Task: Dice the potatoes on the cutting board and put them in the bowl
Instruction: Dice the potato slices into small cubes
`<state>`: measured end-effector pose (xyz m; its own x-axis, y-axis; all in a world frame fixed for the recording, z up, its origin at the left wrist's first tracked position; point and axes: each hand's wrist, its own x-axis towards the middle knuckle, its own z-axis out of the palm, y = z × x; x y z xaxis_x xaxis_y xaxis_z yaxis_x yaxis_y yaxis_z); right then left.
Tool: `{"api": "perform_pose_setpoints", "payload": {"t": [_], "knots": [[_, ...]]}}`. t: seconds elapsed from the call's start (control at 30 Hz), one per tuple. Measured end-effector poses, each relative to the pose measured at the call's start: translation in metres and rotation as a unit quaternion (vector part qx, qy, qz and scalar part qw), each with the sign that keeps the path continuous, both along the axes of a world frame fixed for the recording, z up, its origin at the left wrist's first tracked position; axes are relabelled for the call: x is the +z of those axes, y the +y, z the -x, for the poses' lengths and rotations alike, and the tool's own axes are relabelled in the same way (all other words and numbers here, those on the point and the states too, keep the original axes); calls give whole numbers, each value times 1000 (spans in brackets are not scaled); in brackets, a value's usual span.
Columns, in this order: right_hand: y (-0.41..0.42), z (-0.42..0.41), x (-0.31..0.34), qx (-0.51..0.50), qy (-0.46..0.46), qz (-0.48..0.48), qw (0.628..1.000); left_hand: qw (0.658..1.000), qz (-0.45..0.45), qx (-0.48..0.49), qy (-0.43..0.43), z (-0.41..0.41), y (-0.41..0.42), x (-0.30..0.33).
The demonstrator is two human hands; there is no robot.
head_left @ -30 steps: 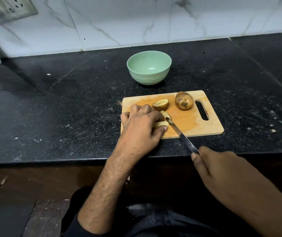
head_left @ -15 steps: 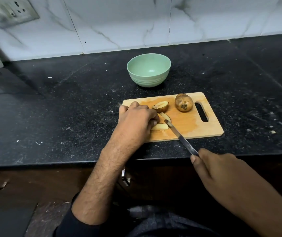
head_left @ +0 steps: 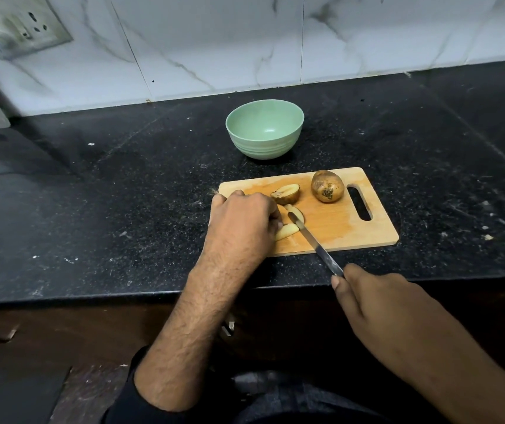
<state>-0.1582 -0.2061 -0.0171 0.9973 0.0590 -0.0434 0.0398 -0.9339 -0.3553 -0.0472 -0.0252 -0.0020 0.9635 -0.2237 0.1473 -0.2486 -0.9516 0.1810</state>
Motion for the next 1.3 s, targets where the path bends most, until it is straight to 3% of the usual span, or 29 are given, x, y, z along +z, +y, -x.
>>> {"api": "perform_pose_setpoints", "payload": {"t": [0.23,0.53,1.03,1.3], "knots": [[-5,1,3,-8,4,-6,1000,997,-56,-44,15,-10,-1,6],[-5,0,3,-7,6,-7,1000,997,-59,-50,23,-7,-1,2],[-1,-2,5,2,16,10,1000,996,83,1,-9,23,-2,-20],[7,-6,7,18,5,40,999,994,102,32,-28,24,3,-22]]}}
